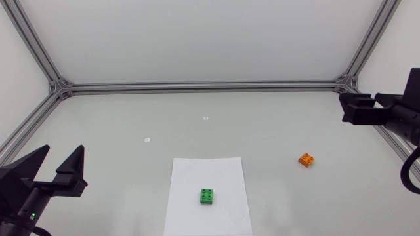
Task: Pick up the orange 2x2 brick with the right arm and stack it on top of the green 2x2 brick in the center
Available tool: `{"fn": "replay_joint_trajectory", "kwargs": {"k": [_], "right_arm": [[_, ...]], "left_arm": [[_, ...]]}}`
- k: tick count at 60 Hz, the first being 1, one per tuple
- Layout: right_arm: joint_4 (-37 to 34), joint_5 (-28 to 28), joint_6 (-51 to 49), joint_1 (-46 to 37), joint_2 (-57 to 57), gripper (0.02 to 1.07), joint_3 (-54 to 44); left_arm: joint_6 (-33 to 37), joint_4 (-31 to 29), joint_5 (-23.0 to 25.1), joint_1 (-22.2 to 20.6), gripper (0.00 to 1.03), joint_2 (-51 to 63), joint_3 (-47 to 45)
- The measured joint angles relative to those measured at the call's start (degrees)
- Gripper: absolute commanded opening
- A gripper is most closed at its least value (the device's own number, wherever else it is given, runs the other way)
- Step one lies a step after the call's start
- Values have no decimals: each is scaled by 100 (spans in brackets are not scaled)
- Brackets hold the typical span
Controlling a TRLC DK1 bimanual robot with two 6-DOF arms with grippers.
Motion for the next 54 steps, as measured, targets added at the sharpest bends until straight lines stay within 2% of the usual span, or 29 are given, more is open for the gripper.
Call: {"fn": "replay_joint_trajectory", "kwargs": {"k": [4,13,22,47,54], "right_arm": [[-240,-35,0,-68,339,103,240],[-1202,-682,0,-448,1443,103,1141],[-1707,-994,22,-717,2326,103,1679],[-3215,-1003,-72,-726,3622,103,2712],[-3663,-671,-199,-616,4009,103,3097]], "left_arm": [[0,0,2,0,99,0,0],[0,2,2,0,99,0,0],[0,0,2,0,99,0,0],[-2,0,0,0,99,0,0],[-2,0,0,0,99,0,0]]}}
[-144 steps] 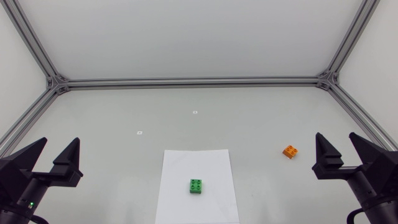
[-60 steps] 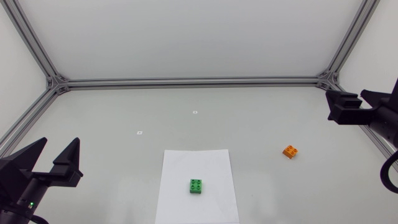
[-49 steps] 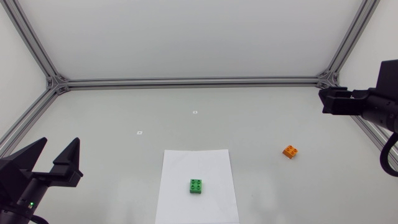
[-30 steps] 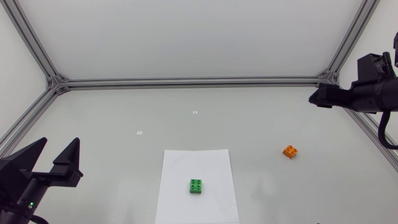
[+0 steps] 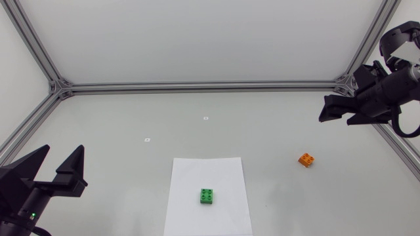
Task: Pick up the orange 2x2 brick with the right arm and stack it on top of the green 2x2 brick in the center
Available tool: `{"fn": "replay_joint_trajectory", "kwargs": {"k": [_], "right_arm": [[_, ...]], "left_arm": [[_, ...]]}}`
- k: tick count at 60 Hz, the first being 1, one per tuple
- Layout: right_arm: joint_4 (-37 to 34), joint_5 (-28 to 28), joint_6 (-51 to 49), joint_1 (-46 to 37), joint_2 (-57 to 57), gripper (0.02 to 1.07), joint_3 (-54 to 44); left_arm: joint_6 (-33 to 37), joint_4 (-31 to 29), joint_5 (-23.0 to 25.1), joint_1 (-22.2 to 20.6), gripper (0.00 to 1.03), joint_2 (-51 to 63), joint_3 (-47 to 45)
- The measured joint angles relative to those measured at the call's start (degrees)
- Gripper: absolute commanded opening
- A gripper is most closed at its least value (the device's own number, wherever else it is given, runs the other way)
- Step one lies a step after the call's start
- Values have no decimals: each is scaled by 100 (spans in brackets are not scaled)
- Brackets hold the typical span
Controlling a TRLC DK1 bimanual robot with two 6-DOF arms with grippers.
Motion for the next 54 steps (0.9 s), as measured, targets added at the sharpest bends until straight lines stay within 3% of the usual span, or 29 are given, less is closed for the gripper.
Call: {"fn": "replay_joint_trajectory", "kwargs": {"k": [16,26,54], "right_arm": [[-1419,706,-527,431,1047,103,1069],[-1690,975,-754,623,1432,103,1165],[-1779,973,-1436,511,1600,103,1174]], "left_arm": [[2,0,0,0,99,0,0],[2,2,0,0,99,0,0],[0,0,2,0,99,0,0]]}}
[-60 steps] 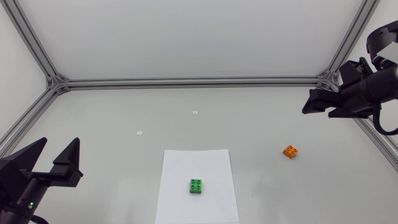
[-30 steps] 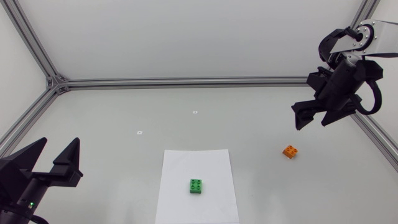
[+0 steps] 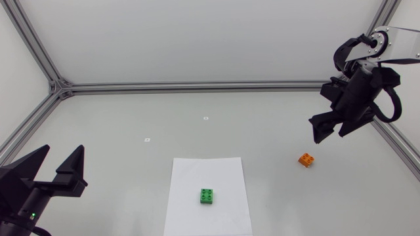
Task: Pick up the orange 2x2 brick with the right arm and stack it on top of the green 2x2 brick in the center
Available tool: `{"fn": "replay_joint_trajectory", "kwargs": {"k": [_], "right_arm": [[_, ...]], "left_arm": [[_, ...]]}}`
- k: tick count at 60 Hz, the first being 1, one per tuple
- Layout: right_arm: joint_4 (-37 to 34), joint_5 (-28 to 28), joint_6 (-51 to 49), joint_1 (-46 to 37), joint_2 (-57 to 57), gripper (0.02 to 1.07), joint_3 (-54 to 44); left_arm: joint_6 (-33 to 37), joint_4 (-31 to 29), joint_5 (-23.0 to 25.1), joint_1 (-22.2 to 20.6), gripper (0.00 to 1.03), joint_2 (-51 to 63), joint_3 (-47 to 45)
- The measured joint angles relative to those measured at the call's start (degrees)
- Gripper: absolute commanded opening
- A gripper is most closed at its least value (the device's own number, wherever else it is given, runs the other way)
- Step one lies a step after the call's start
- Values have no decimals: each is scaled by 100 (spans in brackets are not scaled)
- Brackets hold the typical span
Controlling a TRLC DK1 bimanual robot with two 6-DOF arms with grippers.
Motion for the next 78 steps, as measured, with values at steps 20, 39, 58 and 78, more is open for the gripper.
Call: {"fn": "replay_joint_trajectory", "kwargs": {"k": [20,39,58,78], "right_arm": [[144,326,-1204,9,-2,103,0],[151,-330,-2087,-2,-7,103,0],[293,-428,-2382,-39,-7,103,-2],[730,-378,-2404,-35,2,103,-435]], "left_arm": [[2,0,0,0,99,0,0],[2,0,-2,0,99,0,0],[2,0,0,0,99,0,0],[2,0,-2,0,99,0,0]]}}
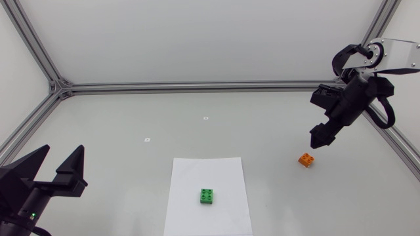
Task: Pick up the orange 2x2 brick with the right arm and stack it on top of the green 2x2 brick in the center
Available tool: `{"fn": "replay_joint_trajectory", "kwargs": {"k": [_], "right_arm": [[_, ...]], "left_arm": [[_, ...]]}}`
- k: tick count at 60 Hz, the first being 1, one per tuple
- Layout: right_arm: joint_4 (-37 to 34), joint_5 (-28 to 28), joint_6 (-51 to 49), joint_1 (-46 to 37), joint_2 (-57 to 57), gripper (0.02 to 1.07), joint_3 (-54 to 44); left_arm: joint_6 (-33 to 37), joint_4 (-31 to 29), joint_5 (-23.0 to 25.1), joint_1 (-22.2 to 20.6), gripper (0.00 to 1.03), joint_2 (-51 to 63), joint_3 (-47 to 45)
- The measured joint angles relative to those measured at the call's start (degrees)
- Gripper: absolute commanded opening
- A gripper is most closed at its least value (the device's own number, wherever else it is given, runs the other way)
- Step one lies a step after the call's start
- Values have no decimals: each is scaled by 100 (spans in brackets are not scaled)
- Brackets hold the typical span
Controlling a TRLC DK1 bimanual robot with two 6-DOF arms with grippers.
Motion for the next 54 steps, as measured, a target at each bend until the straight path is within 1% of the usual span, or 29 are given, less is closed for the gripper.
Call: {"fn": "replay_joint_trajectory", "kwargs": {"k": [18,26,54], "right_arm": [[413,11,9,0,164,103,-378],[472,-9,28,0,350,103,-407],[1027,-31,179,55,726,102,-767]], "left_arm": [[0,0,0,0,99,0,0],[-2,0,2,0,99,0,0],[0,0,0,0,99,0,0]]}}
